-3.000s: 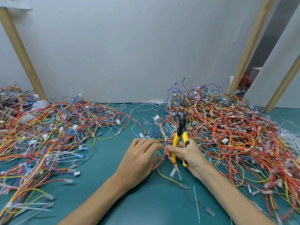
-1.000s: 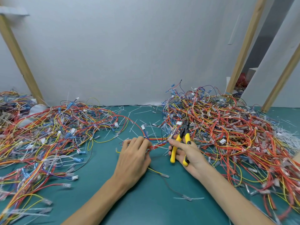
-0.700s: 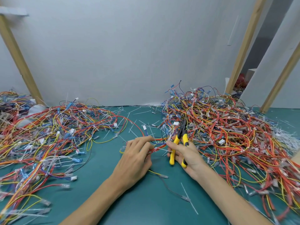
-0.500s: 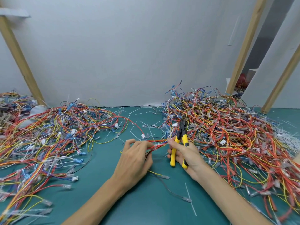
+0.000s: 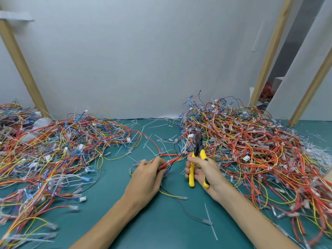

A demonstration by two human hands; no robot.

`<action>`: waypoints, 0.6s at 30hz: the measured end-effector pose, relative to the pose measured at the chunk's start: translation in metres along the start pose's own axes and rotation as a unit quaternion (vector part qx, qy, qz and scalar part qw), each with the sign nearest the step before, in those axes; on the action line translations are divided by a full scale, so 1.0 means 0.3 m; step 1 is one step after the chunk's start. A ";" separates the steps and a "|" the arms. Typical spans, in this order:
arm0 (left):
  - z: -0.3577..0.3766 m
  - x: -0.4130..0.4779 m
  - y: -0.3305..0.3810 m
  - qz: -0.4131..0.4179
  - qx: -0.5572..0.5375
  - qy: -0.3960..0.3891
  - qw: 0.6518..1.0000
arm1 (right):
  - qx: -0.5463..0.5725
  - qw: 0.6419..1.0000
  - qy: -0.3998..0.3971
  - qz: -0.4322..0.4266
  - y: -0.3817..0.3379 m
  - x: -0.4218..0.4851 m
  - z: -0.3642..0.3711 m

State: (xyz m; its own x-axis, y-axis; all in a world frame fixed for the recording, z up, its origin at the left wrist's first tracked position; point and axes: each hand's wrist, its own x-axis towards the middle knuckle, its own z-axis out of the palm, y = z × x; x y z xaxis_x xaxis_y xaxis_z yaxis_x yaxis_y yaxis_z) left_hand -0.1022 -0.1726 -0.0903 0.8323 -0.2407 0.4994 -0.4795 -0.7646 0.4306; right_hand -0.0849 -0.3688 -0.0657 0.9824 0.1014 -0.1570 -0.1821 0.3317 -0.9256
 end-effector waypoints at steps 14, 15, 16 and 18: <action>-0.002 0.017 -0.016 -0.068 -0.073 0.050 0.994 | -0.049 0.999 -0.003 0.004 -0.014 -0.024 0.008; -0.004 0.020 -0.023 -0.083 -0.096 0.042 0.991 | -0.050 0.999 -0.004 0.001 -0.015 -0.025 0.009; -0.006 0.022 -0.029 -0.095 -0.114 0.035 0.988 | -0.049 0.999 -0.005 -0.001 -0.015 -0.026 0.008; -0.005 0.023 -0.041 -0.097 -0.099 0.039 0.990 | -0.041 0.999 -0.005 -0.002 -0.016 -0.025 0.007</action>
State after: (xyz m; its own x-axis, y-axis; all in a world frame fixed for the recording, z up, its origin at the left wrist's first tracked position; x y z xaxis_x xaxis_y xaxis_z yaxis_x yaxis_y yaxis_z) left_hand -0.0910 -0.1639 -0.0911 0.8937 -0.0486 0.4459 -0.3648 -0.6574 0.6594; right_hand -0.0915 -0.3693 -0.0592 0.9825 0.1099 -0.1504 -0.1740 0.2535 -0.9516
